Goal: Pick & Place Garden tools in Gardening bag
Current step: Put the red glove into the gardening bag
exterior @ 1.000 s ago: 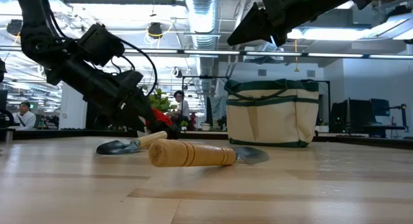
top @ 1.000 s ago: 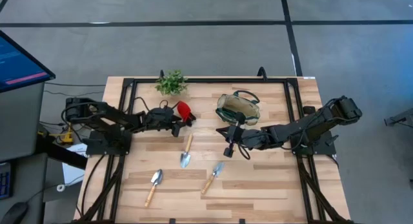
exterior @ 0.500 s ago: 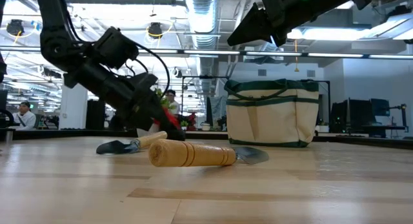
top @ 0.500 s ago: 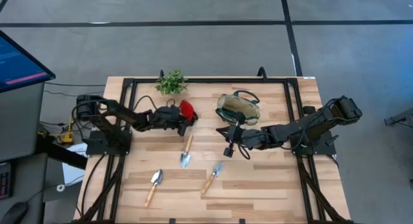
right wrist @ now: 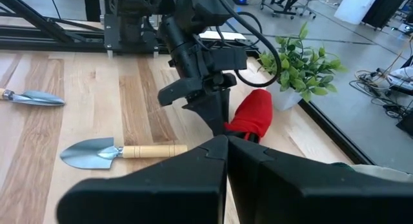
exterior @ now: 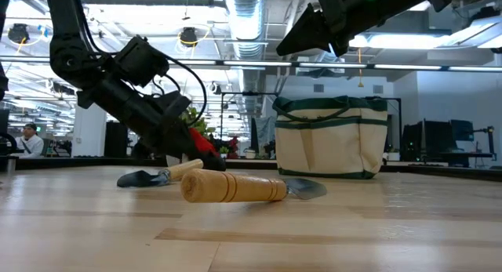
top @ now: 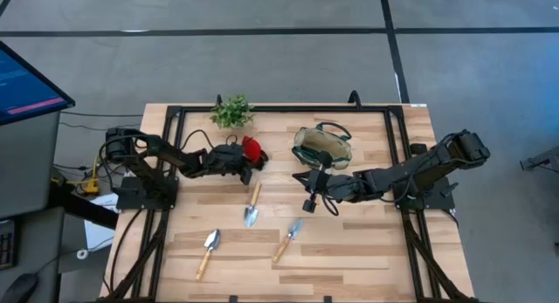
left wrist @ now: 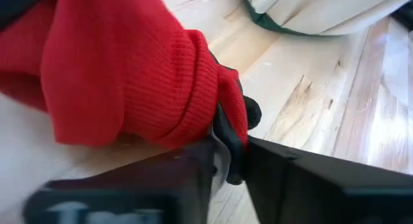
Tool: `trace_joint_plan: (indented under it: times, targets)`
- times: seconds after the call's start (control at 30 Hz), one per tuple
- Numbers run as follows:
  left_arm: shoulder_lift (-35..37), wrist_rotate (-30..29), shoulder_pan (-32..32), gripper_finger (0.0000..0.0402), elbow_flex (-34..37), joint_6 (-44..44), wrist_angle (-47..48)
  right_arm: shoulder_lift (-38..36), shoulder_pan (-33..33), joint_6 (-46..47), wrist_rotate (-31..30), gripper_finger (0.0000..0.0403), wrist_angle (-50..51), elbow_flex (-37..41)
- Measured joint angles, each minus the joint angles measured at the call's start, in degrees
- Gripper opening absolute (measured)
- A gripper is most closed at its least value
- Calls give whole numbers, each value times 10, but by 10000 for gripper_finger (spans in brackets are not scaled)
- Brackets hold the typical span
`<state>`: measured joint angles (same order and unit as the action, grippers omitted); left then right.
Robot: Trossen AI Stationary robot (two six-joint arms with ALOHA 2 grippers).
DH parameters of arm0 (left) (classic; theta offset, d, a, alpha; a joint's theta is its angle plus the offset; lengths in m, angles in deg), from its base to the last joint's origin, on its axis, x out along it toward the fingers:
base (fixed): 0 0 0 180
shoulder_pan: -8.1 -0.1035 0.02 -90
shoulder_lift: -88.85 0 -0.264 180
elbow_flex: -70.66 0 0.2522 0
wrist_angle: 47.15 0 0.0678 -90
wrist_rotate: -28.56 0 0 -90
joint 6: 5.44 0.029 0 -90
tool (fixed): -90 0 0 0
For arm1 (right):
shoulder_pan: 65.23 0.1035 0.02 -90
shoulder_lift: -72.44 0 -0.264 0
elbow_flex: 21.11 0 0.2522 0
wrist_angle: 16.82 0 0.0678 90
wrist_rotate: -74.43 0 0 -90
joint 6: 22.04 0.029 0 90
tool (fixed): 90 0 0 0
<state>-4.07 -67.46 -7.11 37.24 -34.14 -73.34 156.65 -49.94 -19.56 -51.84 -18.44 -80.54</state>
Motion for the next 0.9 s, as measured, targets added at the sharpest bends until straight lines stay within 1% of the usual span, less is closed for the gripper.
trace_joint_plan:
  times: [0.1, 0.27, 0.37, 0.43, 0.63, 0.77, 0.83, 0.9]
  targets:
    - [0, -1, 5, 10, 0, 34, 0, 0, 0, 0, 0, 0, 1, 0]
    - [27, 2, 24, 3, 1, 103, 3, 0, 0, 1, 0, 0, 13, 0]
    - [66, 3, 30, 2, 0, 133, 4, 0, 0, 1, 0, 0, 17, 0]
    - [105, 4, 32, 1, 0, 148, 19, 0, 0, 1, 0, 0, 17, 0]
    - [235, 83, 31, 1, 0, 168, 55, 0, 1, 1, -5, 0, 32, 0]
    - [307, 133, 32, 1, 0, 176, 57, -22, 5, 7, -52, 0, 73, -1]
    - [332, 143, 33, 1, 0, 181, 57, -37, 12, 20, -79, 0, 97, 0]
    - [350, 153, 34, 1, 0, 182, 60, -55, 19, 29, -90, 0, 109, 0]
